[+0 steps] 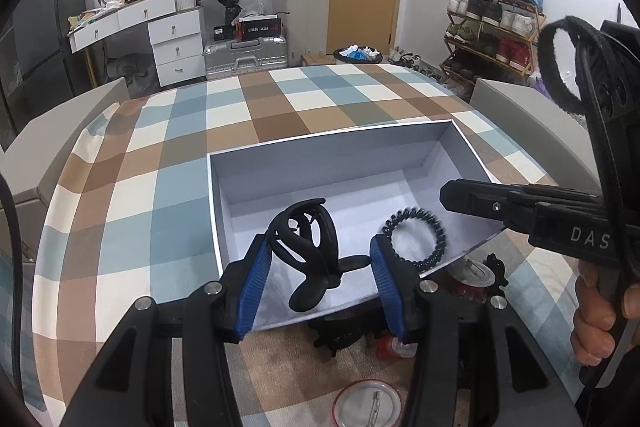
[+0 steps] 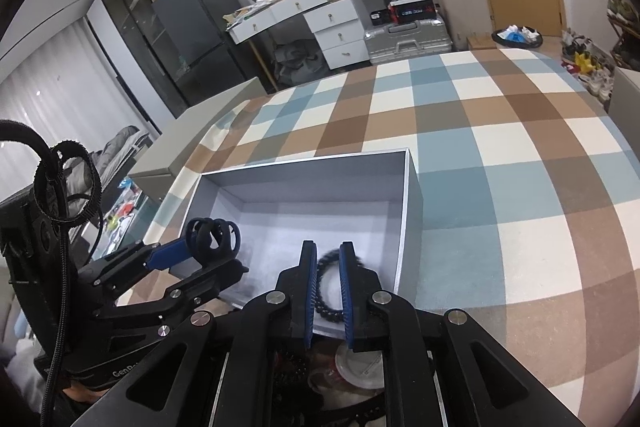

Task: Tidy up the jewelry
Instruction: 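Open the right gripper dropping the hair tie into the box while the left releases the claw clip, then pull both tools back from the box toward the remaining accessories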

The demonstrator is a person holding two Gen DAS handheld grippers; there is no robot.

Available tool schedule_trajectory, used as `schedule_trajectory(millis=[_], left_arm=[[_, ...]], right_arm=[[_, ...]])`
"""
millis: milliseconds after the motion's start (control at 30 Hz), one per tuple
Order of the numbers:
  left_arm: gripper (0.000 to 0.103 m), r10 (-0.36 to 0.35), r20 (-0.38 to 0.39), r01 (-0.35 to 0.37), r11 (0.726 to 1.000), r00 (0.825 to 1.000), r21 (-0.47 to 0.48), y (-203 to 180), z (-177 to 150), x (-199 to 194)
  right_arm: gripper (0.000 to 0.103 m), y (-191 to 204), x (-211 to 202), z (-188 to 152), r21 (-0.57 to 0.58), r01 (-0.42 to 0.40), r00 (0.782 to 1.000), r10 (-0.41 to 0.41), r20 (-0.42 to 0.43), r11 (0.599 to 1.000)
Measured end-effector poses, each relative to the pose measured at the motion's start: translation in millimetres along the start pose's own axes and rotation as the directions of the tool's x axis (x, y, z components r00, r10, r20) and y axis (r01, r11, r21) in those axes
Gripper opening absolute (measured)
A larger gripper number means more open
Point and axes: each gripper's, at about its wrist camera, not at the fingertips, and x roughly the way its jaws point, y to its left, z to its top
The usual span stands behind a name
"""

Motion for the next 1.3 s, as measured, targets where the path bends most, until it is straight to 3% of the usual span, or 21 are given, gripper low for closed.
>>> schedule_trajectory(millis=[67, 133, 267, 333, 433, 500, 567, 800, 1067, 1300], left_arm=[[0.050, -0.003, 0.009, 0.003, 1.000, 1.000, -0.013, 2, 1, -5], [0.069, -0.006, 0.030, 0.007, 1.000, 1.000, -0.029, 4, 2, -12], [0.072, -0.024, 0.049, 0.027, 0.998, 0.998, -0.053, 6, 2, -19], [0.082, -0.014, 0.053, 0.017, 0.998, 0.999, -0.053, 5, 0, -22], [0.086, 0.007, 0.069, -0.003, 0.998, 0.998, -0.059, 3, -6, -29], [0.094, 0.024, 0.077, -0.018, 0.997, 0.997, -0.071, 3, -8, -34], [0.102, 0.042, 0.098, -0.034, 0.996, 0.994, -0.081, 2, -11, -38], [0.102, 0.103, 0.155, -0.093, 0.993, 0.983, -0.067, -1, -30, -46], [0.102, 0.108, 0.148, -0.097, 0.992, 0.983, -0.076, 2, -48, -41], [0.102, 0.094, 0.163, -0.090, 0.995, 0.982, -0.031, -5, -58, -44]], right_arm=[[0.020, 1, -5, 0, 0.001, -0.011, 1.000, 0.011, 0.005, 1.000], [0.028, 3, -11, 0, -0.011, -0.015, 1.000, 0.016, 0.017, 1.000], [0.048, 5, -25, 0, -0.033, -0.010, 0.999, 0.011, 0.049, 0.999], [0.074, 5, -30, -3, -0.048, -0.009, 0.998, 0.012, 0.056, 0.999], [0.096, 4, -42, -13, -0.093, -0.008, 0.997, 0.016, 0.081, 0.996], [0.103, 4, -49, -19, -0.119, 0.004, 0.995, 0.008, 0.099, 0.993], [0.103, 4, -53, -22, -0.129, 0.016, 0.994, -0.002, 0.110, 0.992], [0.103, 0, -63, -29, -0.110, 0.008, 0.990, 0.008, 0.144, 0.994], [0.103, -2, -63, -52, -0.119, 0.025, 0.990, -0.008, 0.144, 0.993], [0.103, 4, -50, -59, -0.153, 0.054, 0.995, -0.041, 0.086, 0.987]])
